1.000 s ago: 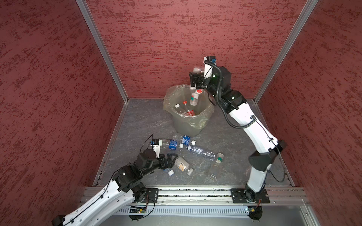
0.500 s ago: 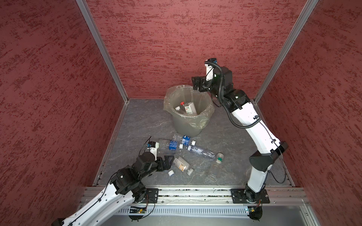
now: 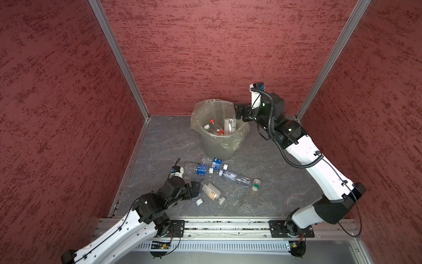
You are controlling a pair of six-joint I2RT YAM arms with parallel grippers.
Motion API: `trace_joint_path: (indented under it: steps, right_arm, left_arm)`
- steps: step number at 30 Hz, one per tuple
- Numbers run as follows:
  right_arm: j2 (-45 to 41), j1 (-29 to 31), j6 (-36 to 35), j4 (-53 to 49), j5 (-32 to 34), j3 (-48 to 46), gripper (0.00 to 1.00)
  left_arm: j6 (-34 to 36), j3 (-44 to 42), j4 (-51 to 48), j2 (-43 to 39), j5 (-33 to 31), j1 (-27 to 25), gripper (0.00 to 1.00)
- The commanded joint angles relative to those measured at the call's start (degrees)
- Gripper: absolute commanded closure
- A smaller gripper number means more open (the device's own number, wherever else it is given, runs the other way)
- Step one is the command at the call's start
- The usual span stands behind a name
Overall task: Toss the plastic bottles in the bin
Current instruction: 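Release the bottle into the bin and draw the right gripper back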
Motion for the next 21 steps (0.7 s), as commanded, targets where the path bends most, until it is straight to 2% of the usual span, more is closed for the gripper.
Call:
trace_joint_path:
  steps: [1, 14, 18, 21]
  right_arm:
    - [-5.3, 0.0, 2.3, 1.3, 2.3, -5.2, 0.06]
    - [-16.6, 0.0, 7.1, -0.8, 4.0, -24.5, 0.07]
    - [-19.4, -0.1, 7.8, -2.7, 6.2, -28.2, 0.08]
    - [-21.2, -0.8, 8.6, -4.1, 6.4, -30.6, 0.08]
  left_arm:
    - [-1.0, 1.8, -1.5, -0.6, -1.7, -0.2, 0.00]
    - [2.1, 7.2, 1.4, 8.5, 3.6, -1.1, 0.00]
    - [4.1, 7.9, 5.7, 11.4, 4.2, -3.8, 0.01]
    - [5.3, 10.5, 6.5, 15.5, 2.0, -6.6, 0.01]
